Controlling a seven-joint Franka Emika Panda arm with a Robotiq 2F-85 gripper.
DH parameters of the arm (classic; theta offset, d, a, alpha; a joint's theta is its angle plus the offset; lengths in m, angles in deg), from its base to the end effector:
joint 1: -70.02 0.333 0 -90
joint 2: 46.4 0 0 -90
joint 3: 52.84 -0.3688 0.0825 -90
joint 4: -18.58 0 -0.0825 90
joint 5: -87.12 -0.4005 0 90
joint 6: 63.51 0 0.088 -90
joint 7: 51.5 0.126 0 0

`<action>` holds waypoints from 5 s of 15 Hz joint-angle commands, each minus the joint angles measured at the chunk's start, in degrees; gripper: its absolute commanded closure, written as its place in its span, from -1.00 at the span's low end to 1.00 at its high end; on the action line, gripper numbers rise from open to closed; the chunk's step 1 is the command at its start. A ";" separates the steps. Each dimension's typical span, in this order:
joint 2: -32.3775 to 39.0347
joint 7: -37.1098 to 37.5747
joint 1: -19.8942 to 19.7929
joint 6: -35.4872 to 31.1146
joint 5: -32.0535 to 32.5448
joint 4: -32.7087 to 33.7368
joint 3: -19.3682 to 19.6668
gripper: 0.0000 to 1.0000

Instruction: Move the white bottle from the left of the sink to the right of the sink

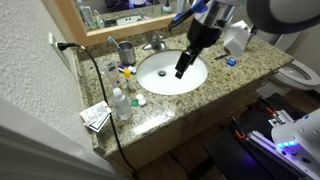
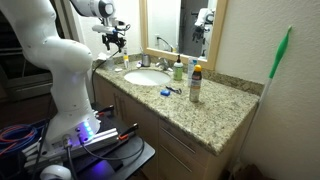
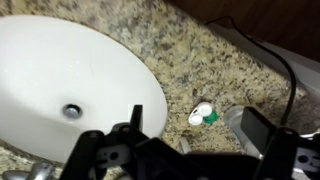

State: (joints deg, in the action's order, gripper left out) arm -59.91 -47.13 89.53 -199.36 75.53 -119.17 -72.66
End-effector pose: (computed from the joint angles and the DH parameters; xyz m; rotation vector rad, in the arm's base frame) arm 0.3693 0.3146 0.4412 -2.9072 -0.7071 -0.2282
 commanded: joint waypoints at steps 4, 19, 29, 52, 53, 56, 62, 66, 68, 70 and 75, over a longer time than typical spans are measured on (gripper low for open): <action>10.82 1.23 0.94 -10.01 0.03 6.20 -0.79 -1.00; 26.73 5.51 2.95 -25.74 0.92 16.58 -1.45 -1.00; 38.71 14.64 5.48 -22.36 6.75 29.22 3.05 -1.00; 41.10 16.38 8.55 -24.44 9.28 28.88 8.25 0.61; 41.10 16.38 8.59 -24.45 9.34 28.71 8.38 0.75; 40.79 16.55 8.75 -24.03 9.66 28.36 8.78 0.87; 28.80 15.09 5.69 -15.48 7.72 23.23 6.92 0.87; 16.57 26.80 6.41 -7.84 17.69 18.38 11.66 0.87; 10.19 32.43 3.59 -7.71 23.02 15.00 11.55 0.87; 13.83 29.83 1.53 -7.94 20.29 19.05 8.72 0.87; 11.24 32.52 -0.98 -6.86 24.01 17.02 7.99 0.87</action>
State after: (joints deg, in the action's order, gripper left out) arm -47.36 -17.09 91.90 -207.31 95.87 -101.24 -63.36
